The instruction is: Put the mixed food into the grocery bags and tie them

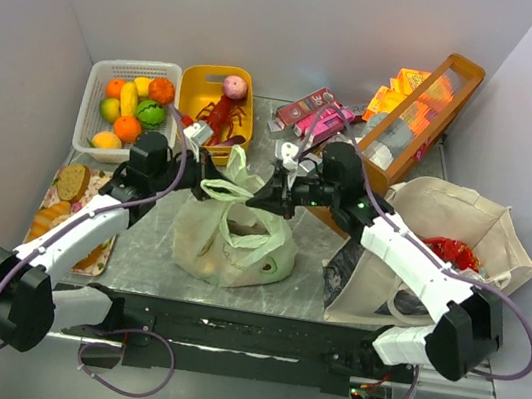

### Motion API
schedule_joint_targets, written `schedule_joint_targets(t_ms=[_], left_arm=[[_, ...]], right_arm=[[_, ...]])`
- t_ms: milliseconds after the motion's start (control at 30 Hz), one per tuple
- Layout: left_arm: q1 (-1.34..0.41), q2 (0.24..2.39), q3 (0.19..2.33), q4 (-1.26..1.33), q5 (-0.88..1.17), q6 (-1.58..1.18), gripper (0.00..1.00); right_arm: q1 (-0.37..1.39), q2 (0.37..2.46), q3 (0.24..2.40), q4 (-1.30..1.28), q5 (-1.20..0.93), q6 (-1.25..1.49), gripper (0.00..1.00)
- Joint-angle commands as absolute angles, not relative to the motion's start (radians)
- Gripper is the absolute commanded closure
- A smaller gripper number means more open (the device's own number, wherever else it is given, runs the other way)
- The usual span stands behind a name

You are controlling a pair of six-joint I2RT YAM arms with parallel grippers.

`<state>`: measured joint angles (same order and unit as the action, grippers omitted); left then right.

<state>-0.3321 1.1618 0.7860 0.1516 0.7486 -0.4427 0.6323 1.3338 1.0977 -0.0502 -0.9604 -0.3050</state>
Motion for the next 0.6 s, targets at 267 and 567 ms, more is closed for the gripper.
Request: schedule_joint_targets(t_ms=[267, 567], left_arm=[[-0.367, 1.135, 0.776, 0.146, 0.789, -0.36, 0.7], [-0.367, 1.026, 0.704, 0.127, 0.701, -0.362, 0.2]], right_arm=[[0.64, 1.479, 1.275, -0.204, -0.923, -0.328, 1.0], [0.601, 1.522, 1.308, -0.179, -0.965, -0.261, 1.0]])
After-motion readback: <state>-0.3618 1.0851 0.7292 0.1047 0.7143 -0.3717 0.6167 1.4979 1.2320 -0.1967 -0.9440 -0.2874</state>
